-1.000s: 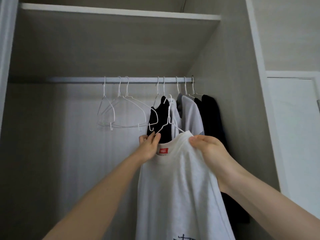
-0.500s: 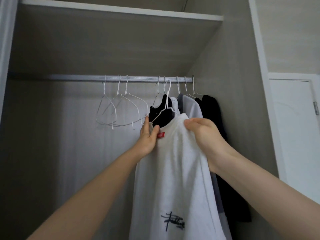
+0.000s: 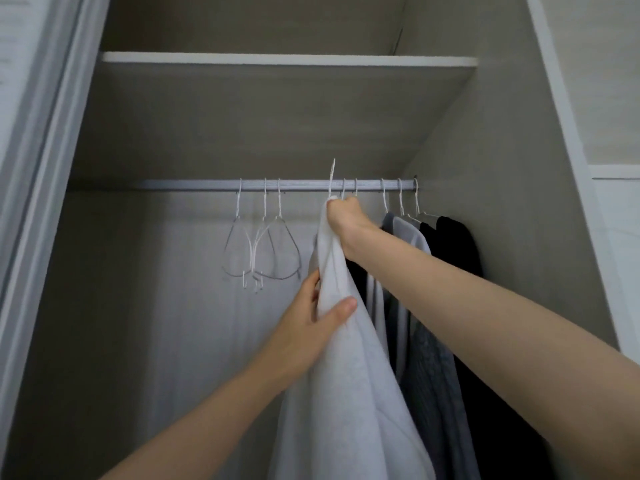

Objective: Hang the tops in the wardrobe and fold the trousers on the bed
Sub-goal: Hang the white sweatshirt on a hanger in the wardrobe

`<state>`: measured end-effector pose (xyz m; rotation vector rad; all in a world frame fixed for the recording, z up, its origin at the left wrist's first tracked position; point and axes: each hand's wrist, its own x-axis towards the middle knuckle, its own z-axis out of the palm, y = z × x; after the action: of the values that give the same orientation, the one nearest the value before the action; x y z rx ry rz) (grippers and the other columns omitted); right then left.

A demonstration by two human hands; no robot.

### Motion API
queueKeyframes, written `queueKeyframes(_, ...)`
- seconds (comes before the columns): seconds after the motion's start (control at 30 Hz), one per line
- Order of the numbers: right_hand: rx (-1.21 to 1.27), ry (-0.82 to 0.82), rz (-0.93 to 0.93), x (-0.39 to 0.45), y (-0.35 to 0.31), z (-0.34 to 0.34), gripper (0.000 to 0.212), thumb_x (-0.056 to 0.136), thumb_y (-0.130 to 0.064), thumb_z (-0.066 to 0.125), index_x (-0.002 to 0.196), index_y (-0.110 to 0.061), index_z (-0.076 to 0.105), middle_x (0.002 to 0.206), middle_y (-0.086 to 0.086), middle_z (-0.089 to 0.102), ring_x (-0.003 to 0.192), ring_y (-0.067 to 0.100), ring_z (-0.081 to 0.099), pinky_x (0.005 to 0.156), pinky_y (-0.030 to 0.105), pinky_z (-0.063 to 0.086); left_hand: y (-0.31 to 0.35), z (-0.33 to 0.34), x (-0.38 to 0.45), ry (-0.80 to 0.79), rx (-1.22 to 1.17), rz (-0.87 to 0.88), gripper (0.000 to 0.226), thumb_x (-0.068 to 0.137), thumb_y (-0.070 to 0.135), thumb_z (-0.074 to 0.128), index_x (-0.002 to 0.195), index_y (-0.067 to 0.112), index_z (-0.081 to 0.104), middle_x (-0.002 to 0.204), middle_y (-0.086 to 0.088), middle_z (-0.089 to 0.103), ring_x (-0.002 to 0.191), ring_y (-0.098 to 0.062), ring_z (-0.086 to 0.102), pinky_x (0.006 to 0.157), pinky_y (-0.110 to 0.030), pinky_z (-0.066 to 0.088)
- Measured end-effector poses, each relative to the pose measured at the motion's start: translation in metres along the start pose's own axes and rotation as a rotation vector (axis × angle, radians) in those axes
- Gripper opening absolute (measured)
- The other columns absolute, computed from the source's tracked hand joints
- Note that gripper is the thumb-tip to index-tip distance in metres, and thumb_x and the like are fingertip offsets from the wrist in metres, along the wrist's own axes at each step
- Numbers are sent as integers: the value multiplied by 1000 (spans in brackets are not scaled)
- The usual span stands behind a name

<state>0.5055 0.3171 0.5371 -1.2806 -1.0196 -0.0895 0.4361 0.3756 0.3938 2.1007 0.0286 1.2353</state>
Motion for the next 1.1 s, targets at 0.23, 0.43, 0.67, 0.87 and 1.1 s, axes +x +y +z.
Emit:
queueKeyframes(0.23,-73,-14,-18,44,15,25,33,98,-7,39,127,4,48,129,19,54,117,33,53,75,23,31,-28,-4,11,178,419,-106,28,73,18,64,100,12,59,96,-3,65,85,-16,64,71,-32,55)
queueKeyframes(0.43,-171,-70,-17,54,35,30,32,98,-9,39,126,4,50,127,19,55,95,28,49,73,22,31,-46,-20,3,224,468,-145,25,84,4,55,65,17,48,59,7,51,45,2,45,46,-12,34)
queueKeyframes(0.67,-267,-155,-9,54,38,25,24,96,-9,41,117,-3,50,81,8,45,62,16,41,51,22,32,-51,-32,-5,289,364,-159,11,91,6,49,90,-4,54,74,-5,53,62,-12,46,51,-20,35)
queueKeyframes(0.87,-349,-188,-35,48,39,19,27,94,-12,45,118,-1,51,104,18,55,85,30,54,57,26,40,-37,-31,-18,270,305,-117,20,93,20,57,94,1,55,78,-5,57,63,-10,50,55,-21,41)
queueKeyframes(1.1,-492,-238,-101,16,43,28,62,89,-18,54,141,-5,22,123,16,46,99,29,52,70,31,38,-43,-33,-61,106,497,-257,38,81,1,63,114,12,47,93,6,56,76,-4,55,56,-9,40)
